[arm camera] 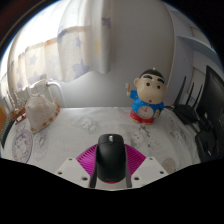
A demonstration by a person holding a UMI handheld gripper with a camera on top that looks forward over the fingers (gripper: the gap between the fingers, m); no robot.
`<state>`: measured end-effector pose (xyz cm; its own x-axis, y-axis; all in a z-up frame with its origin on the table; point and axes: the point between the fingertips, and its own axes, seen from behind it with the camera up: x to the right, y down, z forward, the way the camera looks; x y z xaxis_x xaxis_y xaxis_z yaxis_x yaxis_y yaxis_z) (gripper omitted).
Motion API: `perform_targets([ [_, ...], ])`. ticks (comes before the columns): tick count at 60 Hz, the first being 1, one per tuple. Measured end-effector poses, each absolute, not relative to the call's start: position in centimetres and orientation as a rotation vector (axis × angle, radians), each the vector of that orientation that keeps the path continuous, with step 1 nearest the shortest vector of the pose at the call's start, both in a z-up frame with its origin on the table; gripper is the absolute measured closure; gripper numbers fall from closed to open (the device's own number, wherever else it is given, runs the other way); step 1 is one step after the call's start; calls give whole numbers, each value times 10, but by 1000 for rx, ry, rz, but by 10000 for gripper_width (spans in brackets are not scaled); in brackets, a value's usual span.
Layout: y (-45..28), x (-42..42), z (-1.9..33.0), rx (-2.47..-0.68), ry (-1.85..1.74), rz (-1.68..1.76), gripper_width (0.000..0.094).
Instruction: Arrange mouse
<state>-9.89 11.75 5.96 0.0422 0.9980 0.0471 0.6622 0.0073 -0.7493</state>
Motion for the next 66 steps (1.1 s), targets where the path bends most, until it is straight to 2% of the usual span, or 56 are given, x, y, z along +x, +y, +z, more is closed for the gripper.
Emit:
perform_targets([
  [10, -1, -97, 126, -1680, -1703, 855, 533],
  [18, -132, -83, 133, -1656, -1775, 955, 532],
  [28, -264, -71, 84, -1661, -1852, 993, 534],
  [36, -308, -67, 24, -1628, -1888, 906, 531],
  [42, -317, -62, -7, -1672, -1901, 843, 439],
  [44, -317, -60, -10, -1685, -1896, 823, 379],
  [48, -309, -58, 1, -1686, -1870, 776, 69],
  [50, -306, -56, 11, -1692, -1859, 764, 95],
  [56, -298, -30, 53, -1787, -1840, 728, 87],
  [66, -274, 49, 144, -1880, -1800, 671, 84],
])
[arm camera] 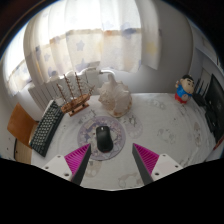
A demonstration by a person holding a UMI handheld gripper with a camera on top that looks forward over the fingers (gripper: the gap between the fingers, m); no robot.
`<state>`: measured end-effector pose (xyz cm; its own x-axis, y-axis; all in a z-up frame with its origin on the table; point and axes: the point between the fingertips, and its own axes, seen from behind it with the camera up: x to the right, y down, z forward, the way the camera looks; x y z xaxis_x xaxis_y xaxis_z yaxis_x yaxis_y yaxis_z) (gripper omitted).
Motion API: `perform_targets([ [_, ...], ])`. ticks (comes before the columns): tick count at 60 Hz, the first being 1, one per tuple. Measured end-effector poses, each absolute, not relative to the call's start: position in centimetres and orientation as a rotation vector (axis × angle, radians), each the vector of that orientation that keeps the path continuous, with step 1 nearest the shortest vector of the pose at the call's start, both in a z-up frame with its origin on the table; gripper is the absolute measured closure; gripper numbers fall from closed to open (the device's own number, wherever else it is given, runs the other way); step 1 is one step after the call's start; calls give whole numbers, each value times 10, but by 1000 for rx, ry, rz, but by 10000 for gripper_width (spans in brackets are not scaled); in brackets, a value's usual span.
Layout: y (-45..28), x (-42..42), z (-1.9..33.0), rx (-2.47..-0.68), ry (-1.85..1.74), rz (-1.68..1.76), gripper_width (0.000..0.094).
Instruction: Arrange mouse
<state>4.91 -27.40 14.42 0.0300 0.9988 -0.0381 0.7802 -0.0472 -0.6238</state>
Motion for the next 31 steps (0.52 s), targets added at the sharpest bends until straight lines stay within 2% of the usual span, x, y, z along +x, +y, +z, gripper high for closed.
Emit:
perform_targets([
  [4, -269, 77, 170, -1879, -1800, 684, 84],
  [9, -256, 103, 186, -1865, -1791, 650, 87],
  [31, -234, 133, 173, -1841, -1819, 567, 88],
])
